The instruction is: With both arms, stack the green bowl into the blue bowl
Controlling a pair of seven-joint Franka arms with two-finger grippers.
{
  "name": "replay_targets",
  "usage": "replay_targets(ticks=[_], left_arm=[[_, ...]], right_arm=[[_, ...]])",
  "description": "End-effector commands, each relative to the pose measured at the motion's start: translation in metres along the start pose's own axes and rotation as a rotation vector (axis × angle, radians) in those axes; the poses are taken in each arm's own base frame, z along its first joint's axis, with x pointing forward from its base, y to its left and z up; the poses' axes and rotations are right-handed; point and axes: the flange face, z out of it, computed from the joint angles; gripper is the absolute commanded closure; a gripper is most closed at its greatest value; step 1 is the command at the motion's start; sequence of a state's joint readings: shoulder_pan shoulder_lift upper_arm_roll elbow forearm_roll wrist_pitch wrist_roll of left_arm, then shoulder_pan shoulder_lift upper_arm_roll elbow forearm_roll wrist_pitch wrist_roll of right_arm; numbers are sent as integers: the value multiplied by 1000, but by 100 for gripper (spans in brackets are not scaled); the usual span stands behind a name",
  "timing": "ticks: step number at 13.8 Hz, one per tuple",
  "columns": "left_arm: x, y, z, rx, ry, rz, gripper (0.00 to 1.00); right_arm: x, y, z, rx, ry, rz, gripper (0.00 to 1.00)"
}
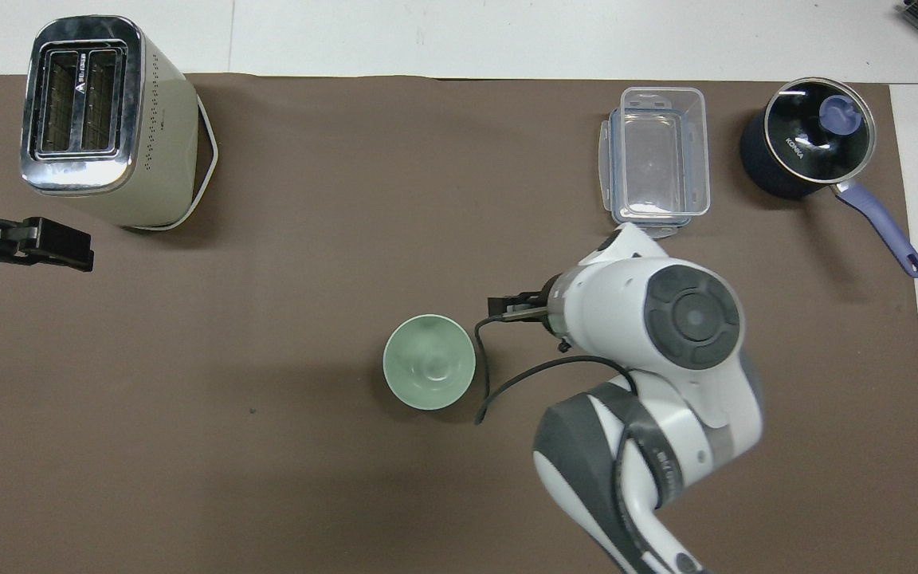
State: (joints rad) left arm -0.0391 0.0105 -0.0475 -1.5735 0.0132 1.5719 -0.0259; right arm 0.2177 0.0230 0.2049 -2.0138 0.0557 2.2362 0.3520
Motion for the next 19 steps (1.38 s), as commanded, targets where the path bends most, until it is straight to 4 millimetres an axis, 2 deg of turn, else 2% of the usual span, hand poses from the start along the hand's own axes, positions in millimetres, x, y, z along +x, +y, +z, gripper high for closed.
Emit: replay_targets(ticks=[1,3,5,8,12,14,15,16,19], left_arm=[[-6,-3,0,-5,10,-3,0],[-6,-4,0,-5,10,-4,0],[-6,-4,0,-5,10,-4,0],[-6,-4,0,-5,10,-4,0],[-6,-4,-1,-5,12,-4,0],[-6,-4,0,-5,10,-4,0],[-6,-4,0,-5,10,-4,0],[-6,-4,-1,-5,12,-4,0],[-6,-4,-1,-5,12,-4,0]], right_arm=[[19,49,-51,-44,-8,17,0],[42,97,-92,-59,-1,86,0],[55,128,-122,-69,7,144,0],[62,148,-162,-119,4,166,0],[67,156,-205,-209,-66,154,0],[57,159,-207,-220,-98,125,0],[46,171,-201,-211,-120,145,0],[38,170,-196,-182,-129,151,0],[39,170,-195,-146,-115,160,0]])
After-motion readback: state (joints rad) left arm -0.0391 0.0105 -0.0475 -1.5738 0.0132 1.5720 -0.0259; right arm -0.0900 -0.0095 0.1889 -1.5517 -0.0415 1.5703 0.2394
